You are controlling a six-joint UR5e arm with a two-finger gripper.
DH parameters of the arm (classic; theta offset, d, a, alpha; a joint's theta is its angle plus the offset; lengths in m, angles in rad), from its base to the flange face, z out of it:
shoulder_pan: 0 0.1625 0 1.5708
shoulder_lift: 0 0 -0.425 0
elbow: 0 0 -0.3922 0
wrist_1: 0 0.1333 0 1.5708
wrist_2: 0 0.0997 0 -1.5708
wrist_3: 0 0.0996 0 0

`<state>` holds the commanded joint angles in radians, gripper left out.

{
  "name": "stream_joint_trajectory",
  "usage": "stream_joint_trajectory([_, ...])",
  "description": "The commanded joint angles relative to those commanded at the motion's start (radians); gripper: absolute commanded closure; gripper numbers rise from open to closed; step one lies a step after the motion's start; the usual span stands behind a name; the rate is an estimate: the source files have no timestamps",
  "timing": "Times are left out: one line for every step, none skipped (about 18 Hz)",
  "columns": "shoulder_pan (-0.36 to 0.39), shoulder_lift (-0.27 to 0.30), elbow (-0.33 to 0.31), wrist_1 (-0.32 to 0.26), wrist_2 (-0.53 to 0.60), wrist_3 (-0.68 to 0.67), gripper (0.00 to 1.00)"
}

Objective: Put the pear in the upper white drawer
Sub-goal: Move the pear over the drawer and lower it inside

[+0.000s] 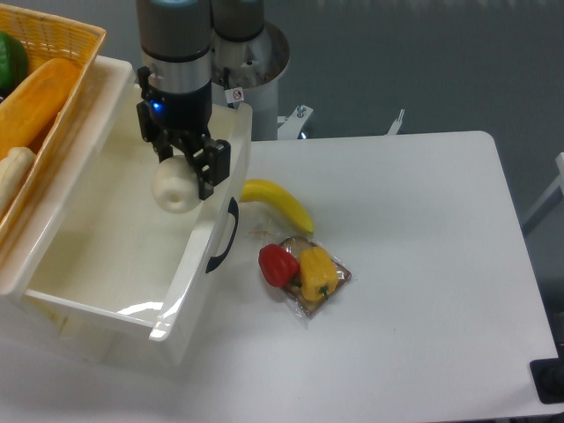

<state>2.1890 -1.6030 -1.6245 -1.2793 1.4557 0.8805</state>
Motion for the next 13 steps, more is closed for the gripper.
stream_joint_trajectory([-0.002,-0.005,0.000,0.000,0.000,0.000,1.00])
stream_joint_trajectory([-0.003,-0.009,0.000,0.000,0.000,0.000,0.97])
stream_joint_trajectory([-0.003,-0.014,0.000,-0.002,0.000,0.000,0.92])
stream_joint_trajectory([-0.006,-0.026,-0.002,0.000,0.000,0.000,0.85])
stream_joint_trajectory([-0.015,-0.035,-0.002,0.000,0.002,-0.002,0.85])
stream_joint_trajectory([-0.023,-0.040,-0.002,0.000,0.005,-0.002,0.84])
stream_joint_trajectory([-0.025,-0.043,-0.005,0.002,0.005,-0.002,0.82])
stream_joint_trajectory([-0.028,-0.052,-0.006,0.003,0.005,-0.002,0.78])
stream_joint_trajectory([-0.032,-0.057,-0.006,0.005,0.005,-0.003,0.72])
stream_joint_trajectory([-0.034,-0.060,-0.006,0.005,0.005,-0.005,0.65])
stream_joint_trajectory([-0.035,-0.063,-0.006,0.005,0.005,-0.005,0.62])
stream_joint_trajectory([-0.035,-0.067,-0.006,0.005,0.005,-0.006,0.60])
stream_joint_trajectory([-0.035,-0.075,-0.006,0.006,0.005,-0.005,0.54])
